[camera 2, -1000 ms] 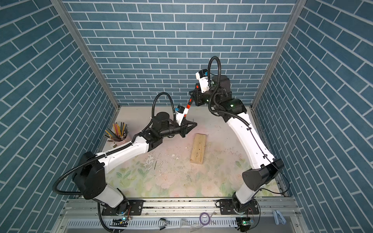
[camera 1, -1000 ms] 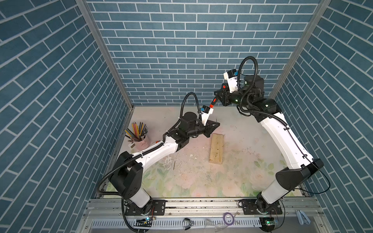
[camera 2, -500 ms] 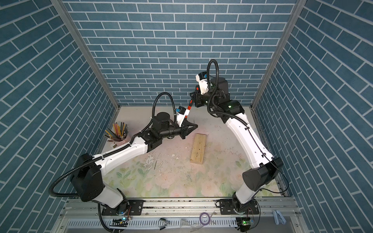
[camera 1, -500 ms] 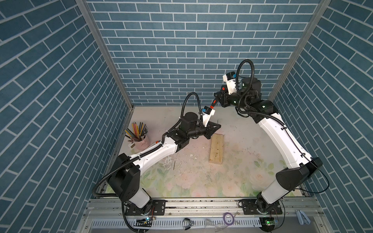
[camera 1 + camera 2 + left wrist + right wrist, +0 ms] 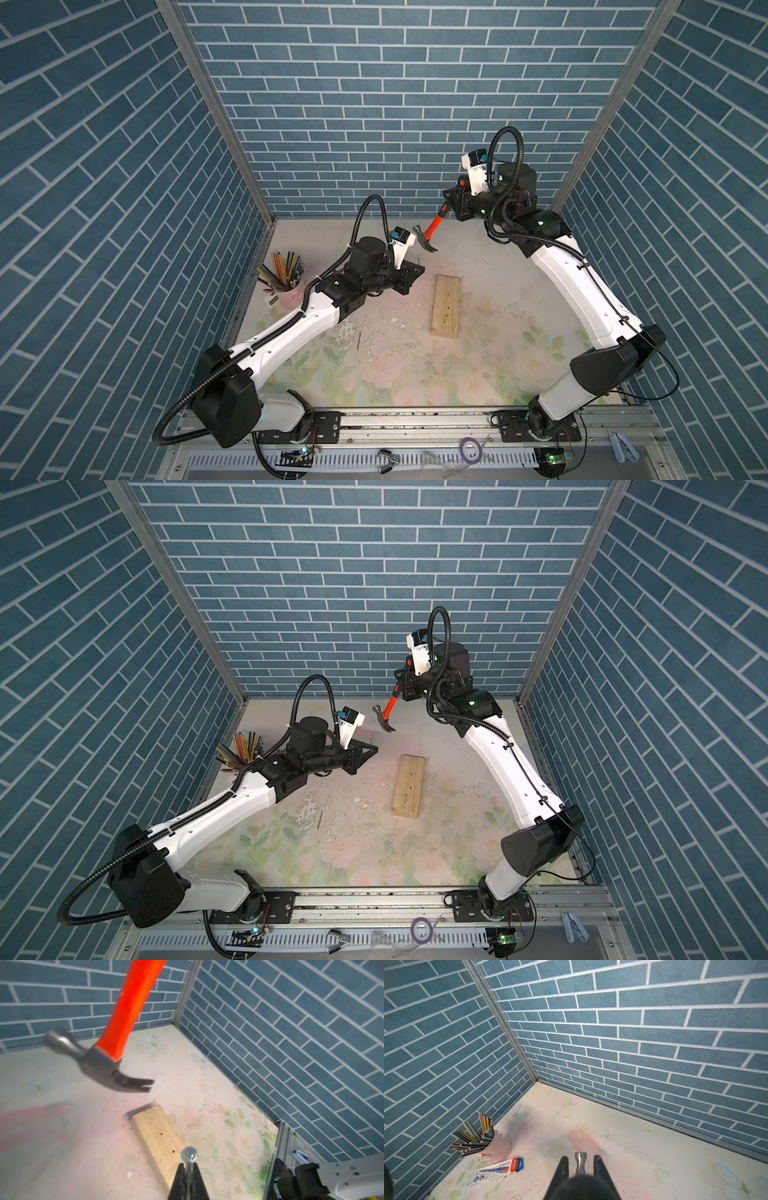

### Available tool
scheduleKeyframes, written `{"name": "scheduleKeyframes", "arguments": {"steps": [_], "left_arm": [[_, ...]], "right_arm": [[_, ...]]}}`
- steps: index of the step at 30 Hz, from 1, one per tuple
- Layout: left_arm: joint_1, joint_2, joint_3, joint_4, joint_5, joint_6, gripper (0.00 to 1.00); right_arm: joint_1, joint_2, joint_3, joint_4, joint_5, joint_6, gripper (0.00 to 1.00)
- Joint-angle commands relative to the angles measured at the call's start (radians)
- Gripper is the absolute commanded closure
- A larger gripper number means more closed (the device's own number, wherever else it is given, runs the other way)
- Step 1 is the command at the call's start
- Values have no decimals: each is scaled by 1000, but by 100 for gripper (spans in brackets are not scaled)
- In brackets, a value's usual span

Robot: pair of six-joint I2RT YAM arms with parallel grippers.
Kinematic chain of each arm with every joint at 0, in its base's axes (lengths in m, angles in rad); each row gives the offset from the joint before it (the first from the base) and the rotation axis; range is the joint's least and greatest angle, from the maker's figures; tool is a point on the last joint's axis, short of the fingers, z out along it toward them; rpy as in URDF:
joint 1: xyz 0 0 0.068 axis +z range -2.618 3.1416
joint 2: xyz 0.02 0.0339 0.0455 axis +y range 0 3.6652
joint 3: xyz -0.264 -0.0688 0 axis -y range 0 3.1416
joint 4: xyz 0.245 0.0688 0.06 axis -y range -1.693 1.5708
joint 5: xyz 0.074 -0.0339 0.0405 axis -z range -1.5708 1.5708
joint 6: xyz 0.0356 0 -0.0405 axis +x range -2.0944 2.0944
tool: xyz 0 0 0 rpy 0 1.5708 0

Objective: Use a claw hammer to pull out a nail
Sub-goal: Place the nail at the center of the board.

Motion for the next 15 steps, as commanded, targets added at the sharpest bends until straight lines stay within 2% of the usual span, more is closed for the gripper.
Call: {"name": "scheduleKeyframes", "arguments": {"steps": [1,7,15], "left_arm": [[6,-26,-19,-182,-93,24,97],[11,-42,-67,-287,-151,2,97],[12,-77,-173,-336,-232,-74,97]], "right_arm": [[4,-59,4,111,14,34,100],[4,-58,-10,112,19,38,100],[4,-77,-45,127,28,33,100]]}}
